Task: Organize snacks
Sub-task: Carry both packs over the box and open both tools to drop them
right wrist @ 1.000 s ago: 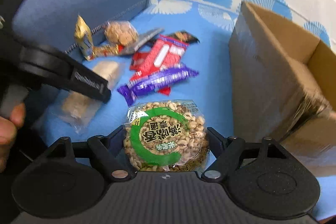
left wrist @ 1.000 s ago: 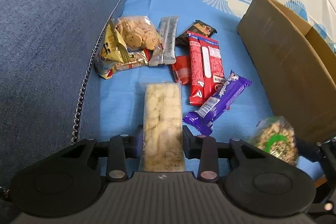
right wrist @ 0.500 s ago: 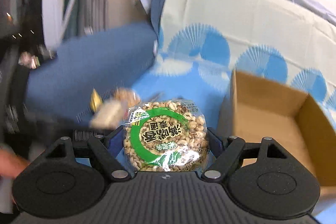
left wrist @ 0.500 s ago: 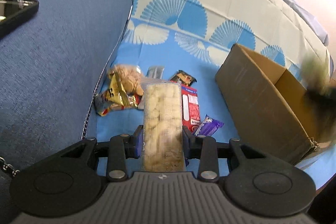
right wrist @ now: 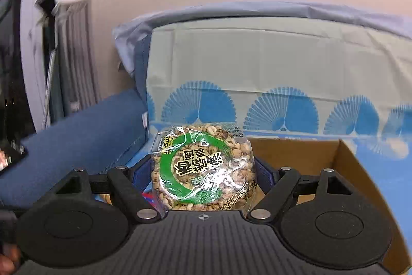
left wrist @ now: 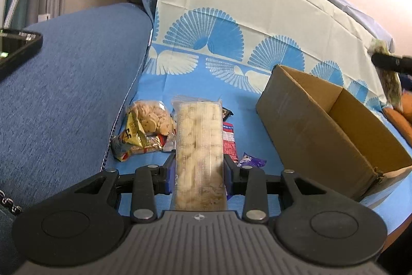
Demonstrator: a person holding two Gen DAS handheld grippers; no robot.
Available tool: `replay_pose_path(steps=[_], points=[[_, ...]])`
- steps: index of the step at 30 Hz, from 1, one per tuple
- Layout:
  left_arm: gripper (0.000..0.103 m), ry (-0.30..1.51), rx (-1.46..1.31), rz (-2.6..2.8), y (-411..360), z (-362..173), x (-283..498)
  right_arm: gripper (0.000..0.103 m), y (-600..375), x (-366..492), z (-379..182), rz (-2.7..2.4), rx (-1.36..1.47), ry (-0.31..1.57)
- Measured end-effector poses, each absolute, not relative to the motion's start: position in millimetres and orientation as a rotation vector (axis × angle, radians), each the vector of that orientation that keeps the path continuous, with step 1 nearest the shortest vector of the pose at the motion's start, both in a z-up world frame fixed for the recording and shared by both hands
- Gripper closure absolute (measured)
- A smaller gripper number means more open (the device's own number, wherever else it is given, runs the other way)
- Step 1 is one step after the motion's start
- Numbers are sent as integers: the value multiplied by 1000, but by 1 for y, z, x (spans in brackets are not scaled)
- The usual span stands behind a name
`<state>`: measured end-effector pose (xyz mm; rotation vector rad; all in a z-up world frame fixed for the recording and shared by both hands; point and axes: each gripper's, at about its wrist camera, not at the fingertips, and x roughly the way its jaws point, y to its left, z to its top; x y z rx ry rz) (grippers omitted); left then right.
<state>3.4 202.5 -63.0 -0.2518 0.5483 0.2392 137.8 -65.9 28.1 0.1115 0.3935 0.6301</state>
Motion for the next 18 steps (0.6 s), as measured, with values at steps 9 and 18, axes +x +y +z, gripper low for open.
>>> replay_pose_path(steps=[9, 18], points=[[63, 556, -359, 291, 195, -50, 21, 22, -103, 172, 13, 550, 209, 418], [63, 512, -399, 226, 160, 3, 63, 22, -151, 196, -5, 392, 330, 473]])
